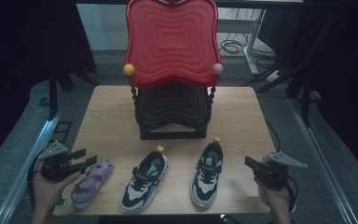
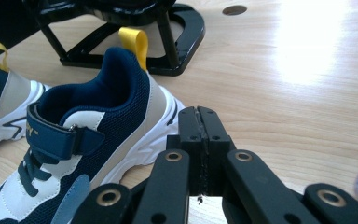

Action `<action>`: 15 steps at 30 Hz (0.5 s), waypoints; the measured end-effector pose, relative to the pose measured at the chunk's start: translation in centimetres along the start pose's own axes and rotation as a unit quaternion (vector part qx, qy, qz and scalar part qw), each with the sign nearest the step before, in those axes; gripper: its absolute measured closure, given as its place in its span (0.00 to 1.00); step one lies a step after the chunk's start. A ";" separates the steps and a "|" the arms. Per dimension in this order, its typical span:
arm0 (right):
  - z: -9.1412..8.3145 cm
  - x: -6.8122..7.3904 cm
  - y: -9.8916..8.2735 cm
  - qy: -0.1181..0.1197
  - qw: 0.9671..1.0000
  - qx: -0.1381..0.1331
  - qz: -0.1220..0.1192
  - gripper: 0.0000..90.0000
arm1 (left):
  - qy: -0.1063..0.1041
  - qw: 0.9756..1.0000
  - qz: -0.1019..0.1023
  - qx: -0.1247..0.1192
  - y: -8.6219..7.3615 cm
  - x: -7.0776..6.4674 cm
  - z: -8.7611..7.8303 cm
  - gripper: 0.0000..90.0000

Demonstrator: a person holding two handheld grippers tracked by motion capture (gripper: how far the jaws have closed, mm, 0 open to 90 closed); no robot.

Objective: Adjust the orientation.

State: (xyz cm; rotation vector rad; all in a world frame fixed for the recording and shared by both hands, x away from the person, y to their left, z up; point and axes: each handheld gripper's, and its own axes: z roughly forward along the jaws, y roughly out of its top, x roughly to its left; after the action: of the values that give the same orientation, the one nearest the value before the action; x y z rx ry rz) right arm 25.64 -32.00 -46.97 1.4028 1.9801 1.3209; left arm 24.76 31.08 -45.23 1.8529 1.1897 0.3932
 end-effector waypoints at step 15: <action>-4.5 -2.8 -1.9 -0.047 0.999 -0.016 0.017 1.00 | 0.006 1.000 0.002 -0.002 -0.1 -0.5 -0.2 0.44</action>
State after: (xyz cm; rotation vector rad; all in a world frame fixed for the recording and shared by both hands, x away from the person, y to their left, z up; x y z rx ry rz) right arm 22.52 -36.77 -46.97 1.4618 1.8752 1.2715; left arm 24.32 30.75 -45.08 1.8517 1.1916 0.4100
